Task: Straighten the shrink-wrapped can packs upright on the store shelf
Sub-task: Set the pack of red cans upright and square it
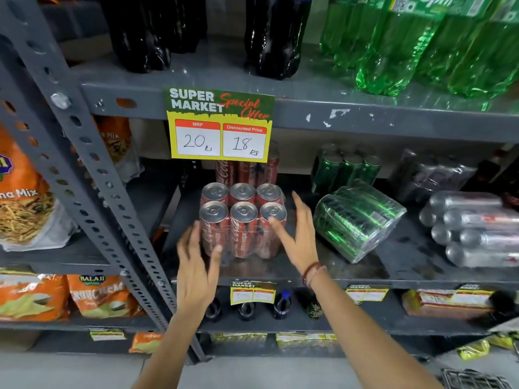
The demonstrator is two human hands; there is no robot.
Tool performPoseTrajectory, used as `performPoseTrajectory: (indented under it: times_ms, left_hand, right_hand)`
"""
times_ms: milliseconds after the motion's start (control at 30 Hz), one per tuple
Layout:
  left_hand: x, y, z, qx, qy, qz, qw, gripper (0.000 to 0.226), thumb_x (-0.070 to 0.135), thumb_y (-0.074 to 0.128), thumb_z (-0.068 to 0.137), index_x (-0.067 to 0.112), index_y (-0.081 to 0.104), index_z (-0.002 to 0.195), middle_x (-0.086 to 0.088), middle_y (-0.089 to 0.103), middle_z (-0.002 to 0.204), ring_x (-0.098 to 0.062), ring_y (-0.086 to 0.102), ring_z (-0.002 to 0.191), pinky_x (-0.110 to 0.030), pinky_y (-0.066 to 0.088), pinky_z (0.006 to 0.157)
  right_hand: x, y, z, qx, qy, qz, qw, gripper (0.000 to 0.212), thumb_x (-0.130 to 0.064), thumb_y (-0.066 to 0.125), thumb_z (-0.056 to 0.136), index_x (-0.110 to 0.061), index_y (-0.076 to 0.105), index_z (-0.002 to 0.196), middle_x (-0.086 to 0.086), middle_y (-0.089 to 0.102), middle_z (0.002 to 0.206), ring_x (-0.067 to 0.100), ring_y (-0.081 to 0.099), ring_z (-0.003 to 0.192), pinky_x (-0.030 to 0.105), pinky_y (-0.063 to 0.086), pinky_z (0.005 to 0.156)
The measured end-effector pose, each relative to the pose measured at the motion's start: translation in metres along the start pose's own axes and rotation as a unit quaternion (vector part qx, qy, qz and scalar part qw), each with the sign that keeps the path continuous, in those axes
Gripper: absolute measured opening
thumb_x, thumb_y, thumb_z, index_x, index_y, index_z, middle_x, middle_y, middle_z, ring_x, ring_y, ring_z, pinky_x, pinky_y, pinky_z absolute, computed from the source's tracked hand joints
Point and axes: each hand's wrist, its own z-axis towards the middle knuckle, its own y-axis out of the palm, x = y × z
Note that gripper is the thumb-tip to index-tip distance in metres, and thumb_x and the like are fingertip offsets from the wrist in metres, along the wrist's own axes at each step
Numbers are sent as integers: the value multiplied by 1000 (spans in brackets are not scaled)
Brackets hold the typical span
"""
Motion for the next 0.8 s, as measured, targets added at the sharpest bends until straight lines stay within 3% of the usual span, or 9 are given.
performPoseTrajectory:
  times_ms: [100,233,400,467,533,567,633,700,800]
  left_hand:
    - [23,-1,-7,84,-81,-81,990,61,65,32,87,50,11,141,-7,20,151,-30,45,127,-56,45,97]
    - [59,19,-2,38,-130,-150,979,81,69,41,81,49,-7,143,-4,-4,160,-21,5,145,-43,11,111]
    - [68,43,28,37,-186,-214,958,102,75,47,68,41,-12,144,-8,-19,157,-28,-11,145,-48,9,115]
    - [57,46,49,24,-189,-200,961,102,75,48,70,39,-11,145,-11,-16,158,-30,-9,145,-50,9,114]
    - [45,45,73,-13,-165,-235,958,87,58,52,84,38,-5,146,-8,-3,159,-25,3,145,-46,15,113]
    - [39,43,86,-38,-148,-278,948,76,44,53,90,38,2,147,-4,11,158,-19,19,142,-36,23,110]
    - [28,38,113,-106,-122,-332,929,58,26,51,93,39,21,141,9,44,138,-1,51,115,-13,44,89]
    - [22,28,136,-166,-133,-293,932,49,26,55,91,31,39,137,4,57,128,1,62,91,-9,49,67]
    - [23,10,155,-254,-172,-180,934,48,42,60,85,22,54,129,-6,62,125,-11,63,96,-21,50,78]
  right_hand:
    - [-27,5,45,-69,47,49,995,76,-64,53,76,-29,36,140,-5,42,134,8,40,126,23,30,102]
    - [-38,12,78,-173,83,-9,981,55,-47,68,79,-22,57,126,3,58,129,17,54,118,24,36,94]
    - [-39,16,64,-84,105,-6,991,46,-37,73,78,-14,65,116,10,57,122,25,57,112,28,41,96]
    - [-42,21,49,-18,114,-28,993,43,-36,68,83,-12,64,118,14,57,120,29,54,112,30,40,96]
    - [-48,29,25,80,142,-35,986,39,-31,62,87,-12,61,121,19,55,119,35,49,113,30,34,92]
    - [-53,35,11,133,156,-29,978,38,-28,61,88,-12,60,122,20,54,118,37,47,112,30,30,89]
    - [-64,48,-16,193,159,-23,968,39,-23,60,89,-11,57,126,21,53,116,36,45,109,30,25,86]
    - [-71,59,-41,172,154,-8,973,43,-29,56,91,-16,51,132,16,48,119,29,40,111,26,25,83]
    - [-74,58,-58,118,149,63,980,41,-34,52,93,-21,49,131,6,42,114,26,42,115,29,33,94]
